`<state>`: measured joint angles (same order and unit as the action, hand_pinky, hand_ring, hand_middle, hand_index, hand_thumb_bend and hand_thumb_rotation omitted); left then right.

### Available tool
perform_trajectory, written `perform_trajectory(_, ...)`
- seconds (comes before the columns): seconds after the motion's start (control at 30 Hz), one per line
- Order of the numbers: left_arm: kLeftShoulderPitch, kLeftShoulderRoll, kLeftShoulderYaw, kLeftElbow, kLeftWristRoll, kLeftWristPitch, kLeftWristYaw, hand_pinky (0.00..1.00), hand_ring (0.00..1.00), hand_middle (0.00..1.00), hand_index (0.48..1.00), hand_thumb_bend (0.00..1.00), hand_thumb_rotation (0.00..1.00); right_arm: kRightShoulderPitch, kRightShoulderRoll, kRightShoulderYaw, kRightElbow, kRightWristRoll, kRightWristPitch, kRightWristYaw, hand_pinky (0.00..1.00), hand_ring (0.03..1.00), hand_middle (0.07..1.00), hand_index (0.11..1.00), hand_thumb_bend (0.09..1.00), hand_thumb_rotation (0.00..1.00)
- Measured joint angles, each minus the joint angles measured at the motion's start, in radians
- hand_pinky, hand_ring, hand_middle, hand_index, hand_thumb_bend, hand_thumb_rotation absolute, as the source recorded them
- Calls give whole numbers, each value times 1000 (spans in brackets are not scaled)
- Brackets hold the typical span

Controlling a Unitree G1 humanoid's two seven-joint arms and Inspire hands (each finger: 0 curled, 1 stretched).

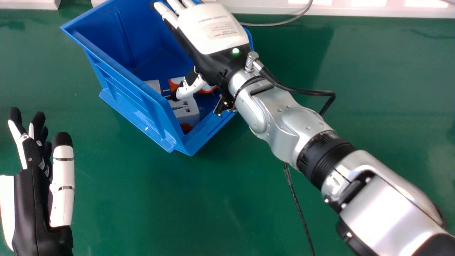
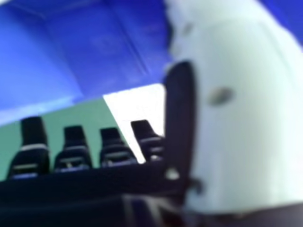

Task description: Pick all objects and put in blue box

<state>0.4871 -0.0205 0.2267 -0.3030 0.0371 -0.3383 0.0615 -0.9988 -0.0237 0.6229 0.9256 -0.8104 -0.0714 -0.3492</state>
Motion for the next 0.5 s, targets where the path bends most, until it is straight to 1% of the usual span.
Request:
perform_trajectory(0.03,1,1,0,1,0,0,0,1000,995,989,994,355,883,29,-18,-1,-48,-8,0,-13,782,903,927,894,572,195)
perform_trajectory(0.07,1,1,0,1,-2,-1,-2,1000,998,992,997,362,884,59,-34,-3,-96,-15,1,-24,805,919,938,908,523,224)
perform_trajectory(0.1,2,2,0,2,-4,-1,-5,1000,999,993,999,376,885,88,-49,-7,-145,-20,3,-31,825,928,945,919,493,234)
perform_trajectory(0.17,1,3,-1,3,-9,-1,-12,1000,1000,993,1000,361,865,152,-78,-22,-250,-25,11,-40,852,943,960,948,427,286)
perform_trajectory(0.23,0,5,-2,5,-14,-2,-17,1000,1000,992,1000,368,847,224,-107,-41,-360,-27,18,-54,824,927,943,930,430,299)
perform_trajectory(0.27,0,5,-2,8,-20,-4,-19,1000,1000,992,1000,365,839,265,-123,-53,-420,-28,20,-61,837,933,949,934,413,334)
perform_trajectory(0.33,0,6,-3,19,-26,-16,-21,1000,998,988,995,367,832,356,-155,-75,-544,-29,20,-68,868,951,963,944,387,412)
perform_trajectory(0.4,0,7,-3,29,-30,-32,-23,1000,998,986,988,378,810,454,-192,-91,-660,-31,13,-76,858,952,969,950,379,457)
perform_trajectory(0.43,0,6,-4,36,-36,-43,-25,1000,997,985,987,391,812,505,-208,-103,-711,-30,4,-82,829,941,964,944,384,473)
perform_trajectory(0.47,0,7,-4,43,-41,-51,-27,1000,996,984,985,400,802,549,-222,-113,-751,-30,-9,-87,815,932,965,947,386,513)
perform_trajectory(0.5,0,6,-5,49,-49,-59,-34,1000,993,982,981,415,778,608,-239,-127,-802,-27,-22,-96,815,925,963,947,391,525)
